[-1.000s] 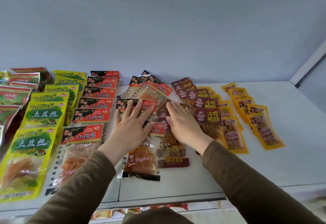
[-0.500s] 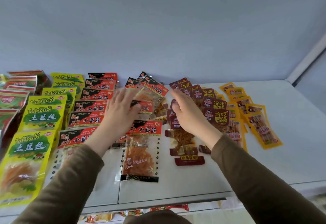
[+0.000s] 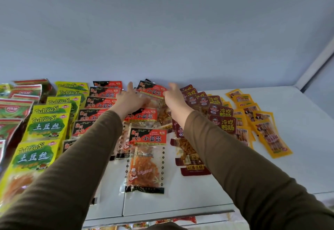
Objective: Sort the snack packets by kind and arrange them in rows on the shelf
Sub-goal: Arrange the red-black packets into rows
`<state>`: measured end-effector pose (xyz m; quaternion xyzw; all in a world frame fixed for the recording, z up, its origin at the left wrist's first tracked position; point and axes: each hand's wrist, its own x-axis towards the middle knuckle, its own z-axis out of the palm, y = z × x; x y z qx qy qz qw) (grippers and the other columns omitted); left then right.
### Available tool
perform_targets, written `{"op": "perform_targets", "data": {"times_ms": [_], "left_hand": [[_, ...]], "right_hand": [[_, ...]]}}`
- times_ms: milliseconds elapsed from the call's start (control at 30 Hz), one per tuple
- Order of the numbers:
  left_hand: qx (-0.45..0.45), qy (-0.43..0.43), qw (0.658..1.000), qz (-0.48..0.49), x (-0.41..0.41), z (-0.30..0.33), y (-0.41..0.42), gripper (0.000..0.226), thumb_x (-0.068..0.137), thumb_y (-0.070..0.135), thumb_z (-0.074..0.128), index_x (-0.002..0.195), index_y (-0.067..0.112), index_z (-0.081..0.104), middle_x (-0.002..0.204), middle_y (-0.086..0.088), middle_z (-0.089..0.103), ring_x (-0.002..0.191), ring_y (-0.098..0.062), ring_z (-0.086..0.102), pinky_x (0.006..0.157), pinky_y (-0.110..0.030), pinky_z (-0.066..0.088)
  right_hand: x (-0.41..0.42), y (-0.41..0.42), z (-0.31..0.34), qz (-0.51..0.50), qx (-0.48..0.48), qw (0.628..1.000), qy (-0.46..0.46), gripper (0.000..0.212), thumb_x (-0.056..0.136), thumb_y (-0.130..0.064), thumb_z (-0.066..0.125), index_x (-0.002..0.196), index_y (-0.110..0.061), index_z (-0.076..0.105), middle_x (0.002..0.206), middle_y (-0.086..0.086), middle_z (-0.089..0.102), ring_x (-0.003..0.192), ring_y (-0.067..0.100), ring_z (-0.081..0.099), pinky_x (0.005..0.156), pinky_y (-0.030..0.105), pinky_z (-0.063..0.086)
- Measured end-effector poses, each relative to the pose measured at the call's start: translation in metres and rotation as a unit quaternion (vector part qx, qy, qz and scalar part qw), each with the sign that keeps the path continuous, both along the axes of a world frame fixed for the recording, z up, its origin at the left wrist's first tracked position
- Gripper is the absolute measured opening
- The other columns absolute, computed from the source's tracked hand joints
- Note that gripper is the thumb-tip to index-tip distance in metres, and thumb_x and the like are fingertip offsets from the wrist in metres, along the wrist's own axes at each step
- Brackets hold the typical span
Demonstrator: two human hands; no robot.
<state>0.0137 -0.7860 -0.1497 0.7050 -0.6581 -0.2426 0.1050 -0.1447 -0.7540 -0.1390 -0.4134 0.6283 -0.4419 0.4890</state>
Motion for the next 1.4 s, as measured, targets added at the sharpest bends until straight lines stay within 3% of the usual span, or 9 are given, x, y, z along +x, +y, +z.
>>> {"op": "perform_targets", "data": {"times_ms": [133,300,400,633,800,933,1067,1267,1400], "left_hand": [[0.014,0.086,0.996,0.027,-0.002,-0.001,0.001,0.107,0.081,0.049,0.068,0.160,0.026,0.000,0.160,-0.024,0.026,0.144,-0.045,0.031,0.117,-0.059,0.032],[-0.044,-0.014,0.999,0.017,0.001,0.000,0.002,0.101,0.094,0.036,0.065,0.161,0.020,-0.008,0.159,-0.030,0.024,0.145,-0.048,0.026,0.119,-0.056,0.028],[-0.063,-0.056,0.996,-0.004,0.006,-0.006,0.003,0.101,0.095,0.033,0.063,0.161,0.018,-0.011,0.156,-0.032,0.025,0.144,-0.049,0.028,0.117,-0.055,0.029],[-0.083,-0.089,0.993,0.007,0.013,-0.013,0.003,0.095,0.095,0.030,0.055,0.160,0.012,-0.012,0.157,-0.036,0.016,0.143,-0.053,0.026,0.117,-0.054,0.027],[-0.065,-0.088,0.994,0.015,0.016,-0.008,0.001,0.092,0.097,0.026,0.051,0.160,0.010,-0.015,0.160,-0.035,0.011,0.142,-0.053,0.029,0.117,-0.054,0.031],[-0.054,-0.046,0.997,0.025,0.020,-0.007,0.000,0.092,0.096,0.020,0.053,0.161,0.015,-0.011,0.162,-0.031,0.008,0.138,-0.053,0.037,0.113,-0.054,0.040],[-0.053,-0.014,0.998,0.019,0.024,0.000,0.001,0.087,0.097,0.009,0.050,0.162,0.016,-0.007,0.163,-0.030,0.007,0.130,-0.049,0.047,0.099,-0.043,0.048],[-0.041,-0.017,0.999,0.022,0.024,0.006,0.001,0.087,0.099,0.014,0.055,0.163,0.017,-0.004,0.165,-0.025,0.007,0.137,-0.047,0.041,0.103,-0.045,0.044],[-0.029,-0.013,0.999,0.013,0.022,0.005,0.000,0.091,0.095,0.013,0.059,0.163,0.019,-0.001,0.165,-0.022,0.007,0.139,-0.047,0.039,0.104,-0.047,0.044]], "right_hand": [[0.009,-0.005,-0.001,0.073,-0.054,0.996,-0.001,0.052,0.107,-0.016,0.042,0.157,-0.023,0.028,0.156,0.000,0.038,0.127,0.014,0.045,0.087,0.021,0.042],[0.003,-0.019,-0.001,0.017,-0.037,0.996,-0.085,0.051,0.106,-0.013,0.039,0.156,-0.020,0.031,0.159,0.007,0.036,0.135,0.021,0.042,0.105,0.038,0.038],[-0.011,-0.016,-0.001,-0.052,-0.001,0.994,-0.093,0.050,0.103,-0.004,0.033,0.153,-0.009,0.032,0.140,0.025,0.052,0.118,0.032,0.056,0.095,0.044,0.047],[0.023,0.011,-0.012,0.031,0.037,0.994,-0.101,0.055,0.100,0.002,0.041,0.152,-0.014,0.035,0.107,0.007,0.058,0.120,0.036,0.058,0.106,0.050,0.047],[0.029,0.010,-0.020,0.069,0.012,0.994,-0.086,0.060,0.102,-0.007,0.047,0.156,-0.022,0.028,0.158,0.007,0.035,0.108,0.015,0.055,0.085,0.029,0.053],[0.019,0.013,-0.014,0.082,-0.004,0.996,-0.034,0.052,0.105,-0.008,0.040,0.154,-0.019,0.031,0.152,0.009,0.043,0.099,0.011,0.051,0.081,0.026,0.050],[0.006,0.014,-0.013,0.060,-0.001,0.998,0.027,0.050,0.105,-0.009,0.038,0.153,-0.019,0.032,0.147,0.016,0.047,0.127,0.032,0.054,0.104,0.050,0.047],[0.014,0.017,-0.013,0.045,-0.025,0.998,-0.032,0.050,0.107,-0.013,0.039,0.155,-0.022,0.030,0.155,0.002,0.038,0.132,0.019,0.049,0.101,0.032,0.045],[0.027,0.018,-0.020,0.057,0.028,0.981,-0.181,0.030,0.107,-0.012,0.041,0.136,-0.018,0.047,0.118,0.003,0.063,0.090,0.015,0.069,0.064,0.027,0.057]]}}
